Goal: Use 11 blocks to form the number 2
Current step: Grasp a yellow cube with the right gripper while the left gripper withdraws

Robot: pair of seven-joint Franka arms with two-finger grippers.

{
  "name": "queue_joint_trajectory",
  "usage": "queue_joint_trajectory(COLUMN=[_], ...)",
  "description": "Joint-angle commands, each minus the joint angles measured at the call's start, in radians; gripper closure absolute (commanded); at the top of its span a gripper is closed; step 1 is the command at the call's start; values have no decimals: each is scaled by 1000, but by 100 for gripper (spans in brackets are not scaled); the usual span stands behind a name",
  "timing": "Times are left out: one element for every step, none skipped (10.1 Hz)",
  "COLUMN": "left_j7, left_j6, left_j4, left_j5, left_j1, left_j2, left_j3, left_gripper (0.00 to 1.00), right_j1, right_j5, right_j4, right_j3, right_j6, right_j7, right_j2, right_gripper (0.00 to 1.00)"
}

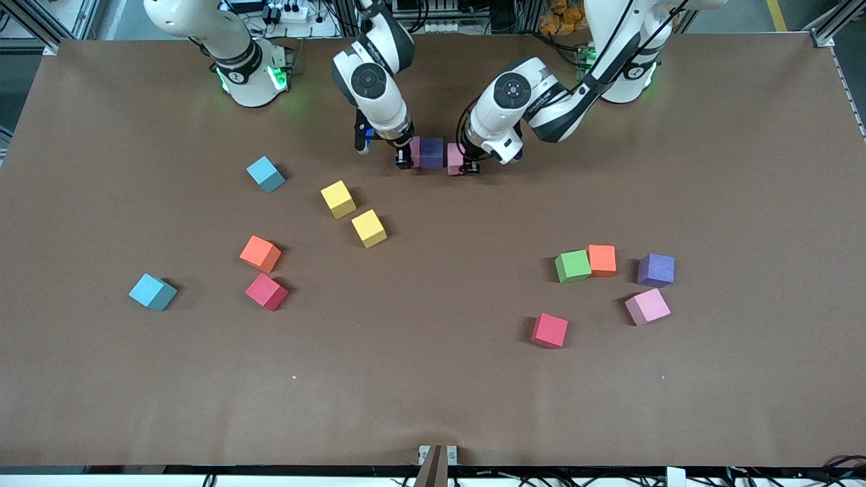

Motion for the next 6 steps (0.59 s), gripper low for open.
queue_joint_trajectory(left_j7=[-36, -36, -36, -38, -36, -36], left_j6=[34, 39, 41, 48, 54, 67], left_j4=[-13, -15, -15, -15, -13, -13], left_j5=[40, 51, 57, 71, 72, 77], left_j1=[-2, -5, -5, -5, -5, -6], left_j2=[-7, 2, 10, 11, 28, 36], left_j3=[-7, -7, -7, -7, -7, -7], left_gripper=[88, 88, 88, 88, 88, 88], right_j1=[15, 14, 14, 12, 6, 5], right_j5=[26, 26, 24, 23, 13, 7], right_j4=[5, 4, 5, 7, 8, 8], right_j3=[-8, -9, -11, -12, -18, -44], right_j6=[0, -2, -2, -5, -32, -73], right_j7=[13, 13, 12, 10, 6, -19], right_j2=[3, -3, -12, -26, -52, -83], right_gripper=[0, 0, 0, 0, 0, 0])
